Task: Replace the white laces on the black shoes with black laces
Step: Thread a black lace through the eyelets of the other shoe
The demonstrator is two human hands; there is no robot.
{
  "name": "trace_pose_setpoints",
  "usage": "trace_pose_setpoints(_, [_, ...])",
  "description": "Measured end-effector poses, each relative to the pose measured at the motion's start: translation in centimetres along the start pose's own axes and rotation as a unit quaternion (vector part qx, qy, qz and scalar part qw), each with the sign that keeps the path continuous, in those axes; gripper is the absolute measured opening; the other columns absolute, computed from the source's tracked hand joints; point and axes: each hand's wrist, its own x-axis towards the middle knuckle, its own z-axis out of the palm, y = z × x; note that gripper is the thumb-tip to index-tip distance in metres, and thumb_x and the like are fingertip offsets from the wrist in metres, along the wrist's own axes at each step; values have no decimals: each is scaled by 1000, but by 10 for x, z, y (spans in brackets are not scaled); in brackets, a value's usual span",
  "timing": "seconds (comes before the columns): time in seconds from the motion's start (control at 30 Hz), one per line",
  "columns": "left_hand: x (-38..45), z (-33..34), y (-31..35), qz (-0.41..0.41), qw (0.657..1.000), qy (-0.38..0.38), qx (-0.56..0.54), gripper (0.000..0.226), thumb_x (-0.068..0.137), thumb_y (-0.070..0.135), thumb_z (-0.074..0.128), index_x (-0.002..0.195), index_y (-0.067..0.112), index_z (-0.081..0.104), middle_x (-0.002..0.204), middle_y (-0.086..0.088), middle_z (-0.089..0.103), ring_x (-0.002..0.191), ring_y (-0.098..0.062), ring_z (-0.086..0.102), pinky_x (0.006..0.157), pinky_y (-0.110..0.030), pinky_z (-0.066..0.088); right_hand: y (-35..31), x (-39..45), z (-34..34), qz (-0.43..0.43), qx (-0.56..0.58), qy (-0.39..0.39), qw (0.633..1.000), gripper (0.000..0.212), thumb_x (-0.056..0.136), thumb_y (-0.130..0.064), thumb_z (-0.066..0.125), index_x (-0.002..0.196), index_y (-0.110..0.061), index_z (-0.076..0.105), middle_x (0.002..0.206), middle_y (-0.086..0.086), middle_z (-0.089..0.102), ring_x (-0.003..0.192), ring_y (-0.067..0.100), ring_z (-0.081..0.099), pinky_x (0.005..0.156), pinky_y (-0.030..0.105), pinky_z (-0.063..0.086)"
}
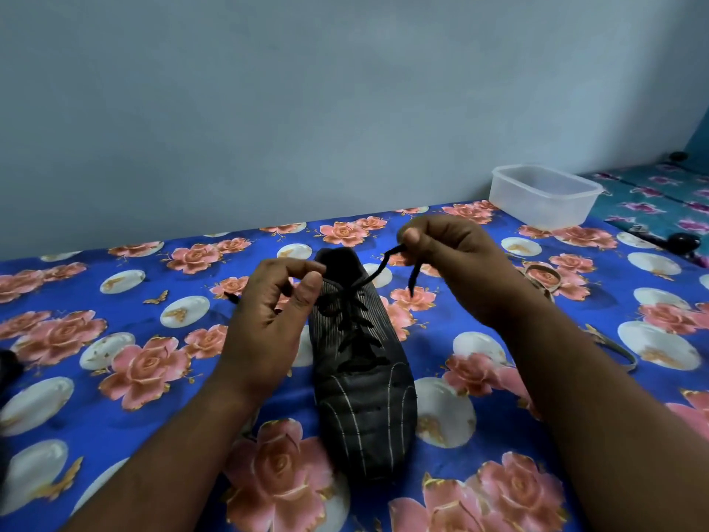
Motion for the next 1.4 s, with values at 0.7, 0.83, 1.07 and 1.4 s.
trace_pose_setpoints(0.7, [2,-10,10,5,996,-74,-42,13,85,48,65,83,35,68,108,16,59,111,-8,58,99,-31,44,-3,-8,17,48,-25,-126,991,25,96,-28,60,84,-5,63,79,5,55,78,19,47,75,32,39])
trace_pose_setpoints(0.83, [9,-21,2,-58,984,15,-167,4,94,31,66,94,28,69,94,19,67,90,2,60,82,-12,47,0,-5,7,68,28,-93,993,19,96,-25,57,83,-14,66,85,6,58,83,17,54,84,31,48])
trace_pose_setpoints(1.07, [6,-21,12,-93,982,-23,-164,17,85,28,64,86,12,69,70,3,65,67,-8,58,69,-16,50,28,5,-1,-116,-351,61,927,9,96,-30,68,93,-22,72,88,-10,60,87,12,54,79,27,42])
trace_pose_setpoints(1.4, [1,-15,19,-80,989,-110,-56,9,83,23,74,89,18,78,74,8,74,66,0,61,62,-13,45,8,-6,37,-154,-345,-69,923,33,96,-52,52,116,-36,72,120,-10,56,120,12,42,105,34,33])
